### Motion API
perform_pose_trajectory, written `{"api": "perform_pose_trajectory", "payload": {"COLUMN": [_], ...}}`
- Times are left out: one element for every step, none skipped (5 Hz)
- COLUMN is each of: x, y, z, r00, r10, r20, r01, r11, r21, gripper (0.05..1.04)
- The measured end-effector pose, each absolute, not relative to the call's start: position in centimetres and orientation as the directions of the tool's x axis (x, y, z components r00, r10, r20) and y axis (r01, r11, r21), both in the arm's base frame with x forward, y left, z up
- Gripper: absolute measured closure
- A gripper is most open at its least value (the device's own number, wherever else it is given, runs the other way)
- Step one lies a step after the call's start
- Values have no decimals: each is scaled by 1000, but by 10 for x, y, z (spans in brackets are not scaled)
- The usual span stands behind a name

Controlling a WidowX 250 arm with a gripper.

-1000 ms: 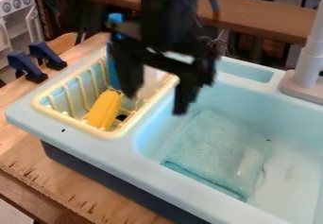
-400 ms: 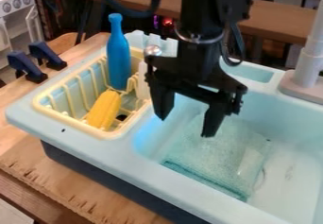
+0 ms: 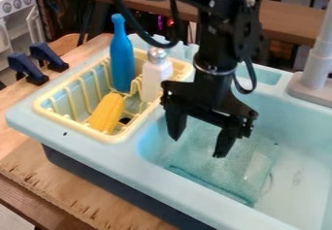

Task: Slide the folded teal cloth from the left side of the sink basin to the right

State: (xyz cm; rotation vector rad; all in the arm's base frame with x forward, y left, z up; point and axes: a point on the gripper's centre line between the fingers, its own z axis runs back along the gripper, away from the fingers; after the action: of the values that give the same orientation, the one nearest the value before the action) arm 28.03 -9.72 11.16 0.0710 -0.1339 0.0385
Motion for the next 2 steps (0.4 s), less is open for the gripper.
{"api": "perform_pose_trajectory", "payload": {"x": [287,292], "y": [-103,-104], "z": [94,82], "r00": [993,994], "r10": [15,18], "r20": [114,108], "r01": [-27,-29], "r11": [994,995], "r21": [103,100], "gripper": [83,83]}}
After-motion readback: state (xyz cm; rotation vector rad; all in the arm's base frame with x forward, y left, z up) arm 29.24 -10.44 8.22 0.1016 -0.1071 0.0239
